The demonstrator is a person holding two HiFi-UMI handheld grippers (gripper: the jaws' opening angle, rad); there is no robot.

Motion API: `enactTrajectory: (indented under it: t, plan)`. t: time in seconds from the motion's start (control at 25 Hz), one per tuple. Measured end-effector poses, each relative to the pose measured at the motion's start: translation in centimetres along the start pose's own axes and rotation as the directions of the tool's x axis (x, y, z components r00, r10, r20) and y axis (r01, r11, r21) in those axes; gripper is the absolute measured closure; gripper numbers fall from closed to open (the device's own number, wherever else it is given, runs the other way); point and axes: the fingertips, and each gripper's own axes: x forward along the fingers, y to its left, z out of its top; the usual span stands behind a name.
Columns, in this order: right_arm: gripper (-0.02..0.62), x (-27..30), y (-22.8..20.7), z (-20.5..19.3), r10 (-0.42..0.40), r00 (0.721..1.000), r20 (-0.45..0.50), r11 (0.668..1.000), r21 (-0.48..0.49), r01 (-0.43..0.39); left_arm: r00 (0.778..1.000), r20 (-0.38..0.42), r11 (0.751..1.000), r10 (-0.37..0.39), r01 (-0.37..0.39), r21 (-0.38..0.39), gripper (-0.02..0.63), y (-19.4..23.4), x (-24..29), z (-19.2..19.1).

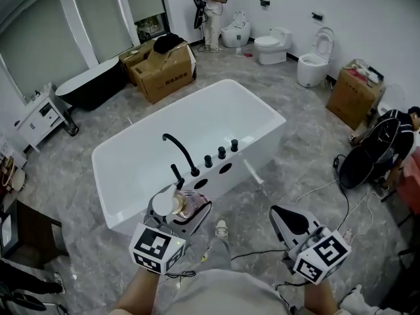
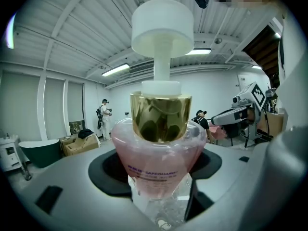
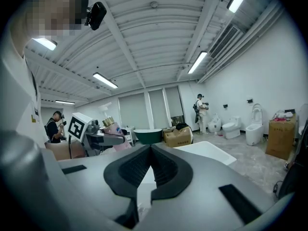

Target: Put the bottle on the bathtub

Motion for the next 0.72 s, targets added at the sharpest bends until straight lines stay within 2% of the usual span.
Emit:
enactTrajectory:
  t: [0.24, 0.48, 0.64, 0.72]
  plan:
    - [0.569, 5.1, -3.7, 0.0, -0.008, 0.999, -0.04, 1.0, 0.008, 0.008, 0.999, -0.031, 0.999, -0.032, 0.032, -0.007, 0.264, 3.7, 6.2, -2.5]
    - [0.569, 11.8, -8.2, -0.7, -0.004, 0.995, -0.102, 0.999, 0.045, 0.009, 0.996, -0.059, 0.996, -0.062, 0.065, 0.06, 0.264, 8.0, 13.8, -5.4]
    - [0.569, 16.8, -11.5, -1.2, -0.003, 0.99, -0.139, 0.998, 0.07, 0.013, 0.995, -0.029, 0.995, -0.1, 0.099, -0.031, 0.264, 11.7, 19.1, -7.0]
    - [0.569, 19.4, -13.1, -1.4, 0.004, 0.988, -0.154, 0.997, 0.082, 0.009, 0.992, -0.031, 0.992, -0.126, 0.125, -0.027, 0.264, 13.2, 21.7, -7.8]
